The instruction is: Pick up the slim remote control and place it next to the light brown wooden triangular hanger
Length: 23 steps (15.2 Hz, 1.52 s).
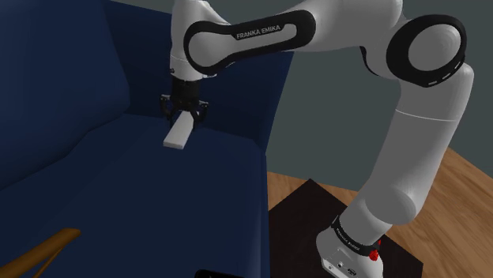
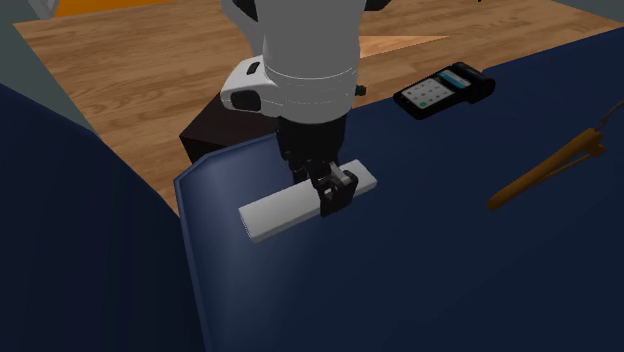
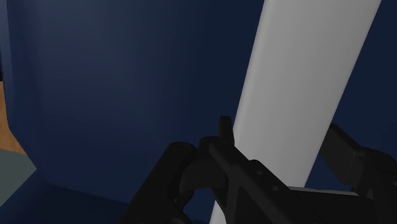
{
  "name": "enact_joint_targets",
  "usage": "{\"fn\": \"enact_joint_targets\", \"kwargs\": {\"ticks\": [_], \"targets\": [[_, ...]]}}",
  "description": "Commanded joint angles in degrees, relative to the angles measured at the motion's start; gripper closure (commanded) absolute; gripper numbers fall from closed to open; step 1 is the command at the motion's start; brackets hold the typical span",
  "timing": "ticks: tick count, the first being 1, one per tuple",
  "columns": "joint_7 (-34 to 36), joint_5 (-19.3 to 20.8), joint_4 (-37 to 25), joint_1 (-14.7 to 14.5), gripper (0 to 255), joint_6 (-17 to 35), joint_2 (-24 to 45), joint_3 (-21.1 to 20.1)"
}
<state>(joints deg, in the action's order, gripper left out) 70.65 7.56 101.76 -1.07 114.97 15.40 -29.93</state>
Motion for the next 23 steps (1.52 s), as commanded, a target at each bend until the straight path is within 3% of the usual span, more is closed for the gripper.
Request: {"fn": "enact_joint_targets", "kwargs": {"ticks": [1,23], "targets": [[-0.2,-0.3,-1.4,0.0,255,-1.7,-0.3,-0.1],[-0.9,-1.4,-16.7,-0.6,255,-18.2,-1.8,-0.8]]}}
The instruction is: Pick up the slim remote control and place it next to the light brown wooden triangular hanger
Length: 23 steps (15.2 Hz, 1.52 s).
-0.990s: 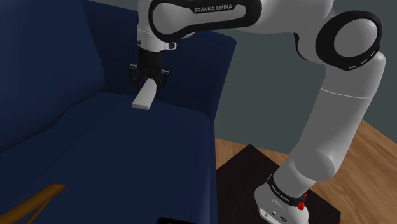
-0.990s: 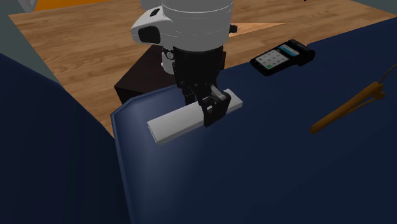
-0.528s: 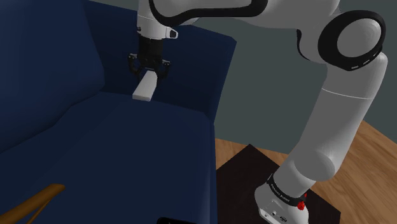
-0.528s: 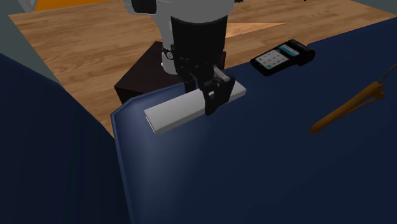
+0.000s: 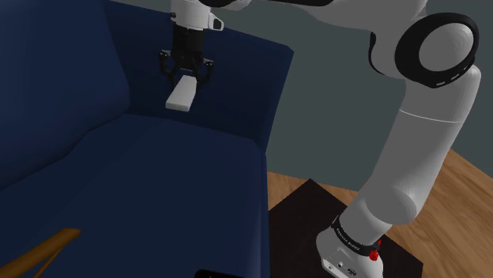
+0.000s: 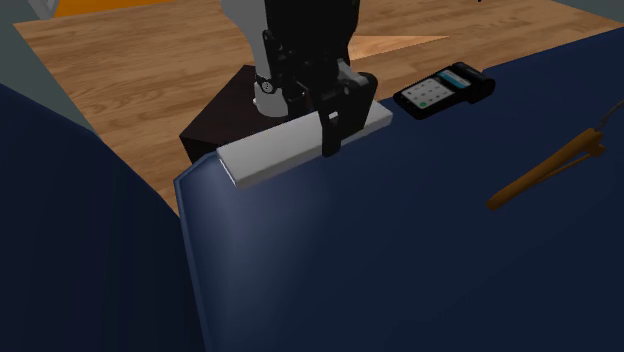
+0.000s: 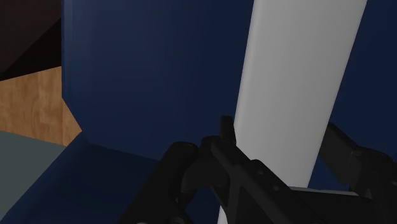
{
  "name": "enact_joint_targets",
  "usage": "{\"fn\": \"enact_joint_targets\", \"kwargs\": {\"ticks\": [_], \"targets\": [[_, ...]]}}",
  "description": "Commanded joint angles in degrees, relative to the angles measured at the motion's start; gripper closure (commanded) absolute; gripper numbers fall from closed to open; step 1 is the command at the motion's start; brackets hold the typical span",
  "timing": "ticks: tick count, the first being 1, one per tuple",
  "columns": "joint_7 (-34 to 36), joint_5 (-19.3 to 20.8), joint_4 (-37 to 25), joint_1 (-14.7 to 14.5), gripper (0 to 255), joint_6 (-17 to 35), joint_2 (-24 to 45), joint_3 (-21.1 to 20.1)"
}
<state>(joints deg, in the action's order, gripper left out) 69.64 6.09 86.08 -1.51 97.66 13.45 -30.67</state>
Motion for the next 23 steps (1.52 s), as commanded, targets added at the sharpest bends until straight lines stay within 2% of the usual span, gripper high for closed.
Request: {"fn": "enact_joint_targets", "kwargs": {"ticks": [1,9,16,23], "targets": [[0.1,0.1,-1.9,-0.2,255,-1.7,0.3,-0.1],[0.4,1.0,-10.2,-1.3,255,-8.5,1.9,-0.2],[6.8,-2.5,-0.8,-3.9,255,-5.8,-5.6,-3.2],[14.3,-4.7,4.0,-7.7,255,-4.5,-9.8,-6.7]]}}
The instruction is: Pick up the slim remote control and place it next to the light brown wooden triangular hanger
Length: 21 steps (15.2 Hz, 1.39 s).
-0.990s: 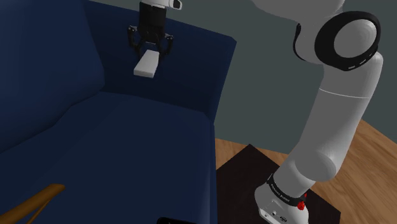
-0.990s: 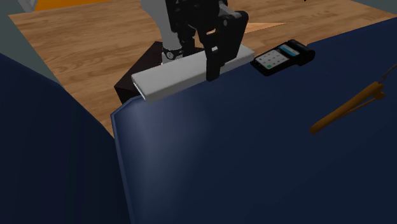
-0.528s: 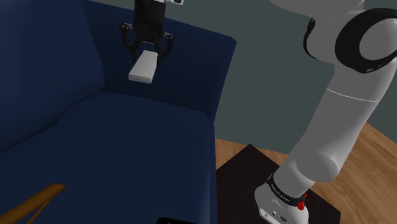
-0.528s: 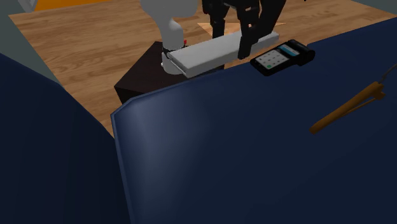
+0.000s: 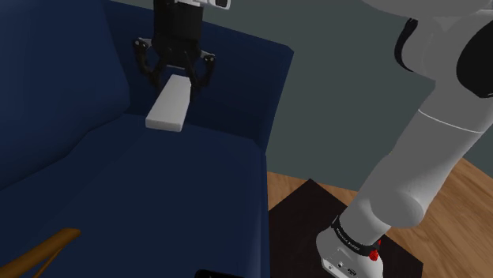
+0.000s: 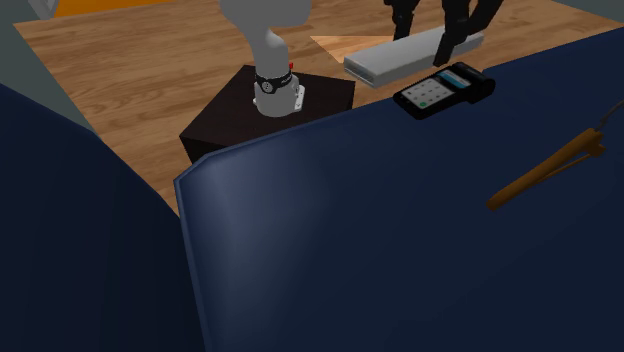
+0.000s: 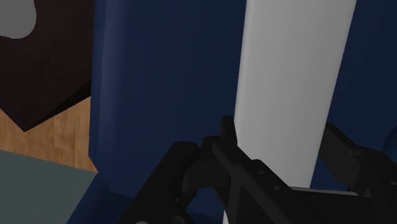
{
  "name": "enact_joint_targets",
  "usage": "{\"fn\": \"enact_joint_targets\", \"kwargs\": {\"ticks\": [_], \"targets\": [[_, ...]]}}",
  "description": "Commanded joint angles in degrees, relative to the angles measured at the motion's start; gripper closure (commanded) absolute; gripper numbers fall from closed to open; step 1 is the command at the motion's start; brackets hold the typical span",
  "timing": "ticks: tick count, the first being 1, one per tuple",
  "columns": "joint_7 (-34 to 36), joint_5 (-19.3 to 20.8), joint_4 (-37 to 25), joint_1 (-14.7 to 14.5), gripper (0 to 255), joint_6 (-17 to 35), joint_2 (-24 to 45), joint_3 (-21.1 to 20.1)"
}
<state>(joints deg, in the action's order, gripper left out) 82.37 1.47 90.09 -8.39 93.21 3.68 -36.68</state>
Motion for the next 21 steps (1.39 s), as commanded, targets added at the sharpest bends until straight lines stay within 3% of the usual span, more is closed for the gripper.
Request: {"fn": "enact_joint_targets", "kwargs": {"ticks": [1,10,20,21], "targets": [[2.8,-0.2,0.4,-1.5,255,0.0,-0.4,-1.3],[15.0,0.2,0.5,-8.0,255,0.2,-0.3,-6.9],[31.1,6.5,-6.4,-18.7,255,-1.6,7.6,-12.8],[31.0,6.3,-5.4,-18.5,255,-0.8,7.3,-12.7]]}}
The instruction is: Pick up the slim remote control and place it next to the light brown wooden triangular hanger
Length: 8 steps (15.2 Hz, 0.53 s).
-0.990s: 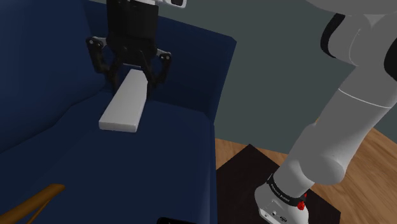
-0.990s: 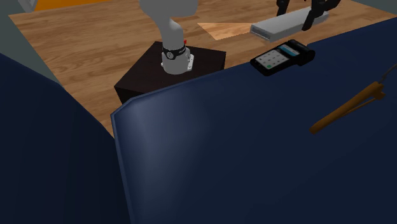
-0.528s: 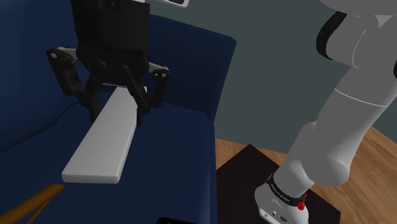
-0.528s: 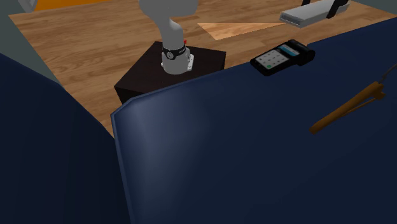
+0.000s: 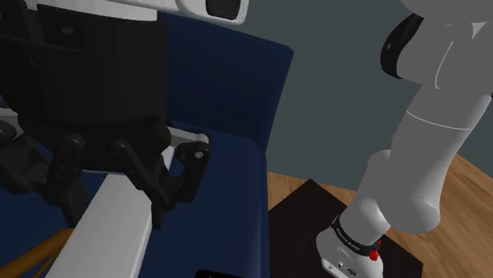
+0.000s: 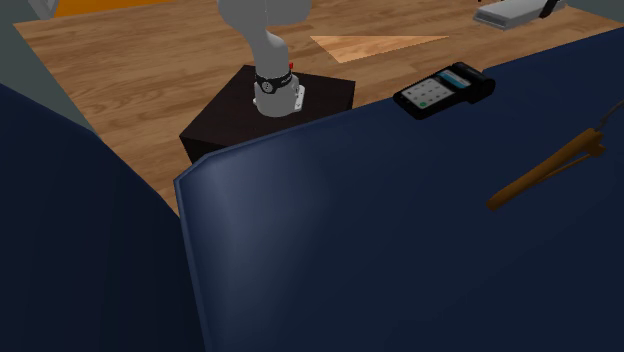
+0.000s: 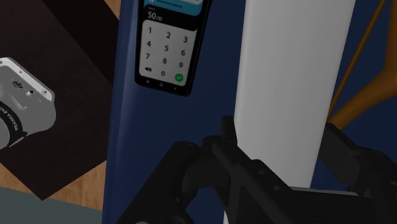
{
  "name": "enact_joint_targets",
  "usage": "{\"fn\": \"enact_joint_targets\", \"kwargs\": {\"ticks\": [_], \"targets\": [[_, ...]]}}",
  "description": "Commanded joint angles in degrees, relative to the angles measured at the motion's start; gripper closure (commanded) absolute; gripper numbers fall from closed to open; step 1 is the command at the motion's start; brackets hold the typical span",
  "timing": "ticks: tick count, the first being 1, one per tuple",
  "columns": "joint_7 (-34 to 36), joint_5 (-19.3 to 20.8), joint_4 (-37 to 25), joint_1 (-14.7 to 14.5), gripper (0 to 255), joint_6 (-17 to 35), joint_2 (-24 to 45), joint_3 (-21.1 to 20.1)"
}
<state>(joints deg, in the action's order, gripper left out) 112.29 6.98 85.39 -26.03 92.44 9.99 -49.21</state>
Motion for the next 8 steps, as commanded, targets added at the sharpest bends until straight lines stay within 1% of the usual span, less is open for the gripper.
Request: {"fn": "enact_joint_targets", "kwargs": {"ticks": [1,8], "targets": [[1.0,0.6,0.3,-0.7,255,0.9,0.8,-0.1],[0.6,-0.1,6.8,0.3,255,6.6,-0.3,0.0]]}}
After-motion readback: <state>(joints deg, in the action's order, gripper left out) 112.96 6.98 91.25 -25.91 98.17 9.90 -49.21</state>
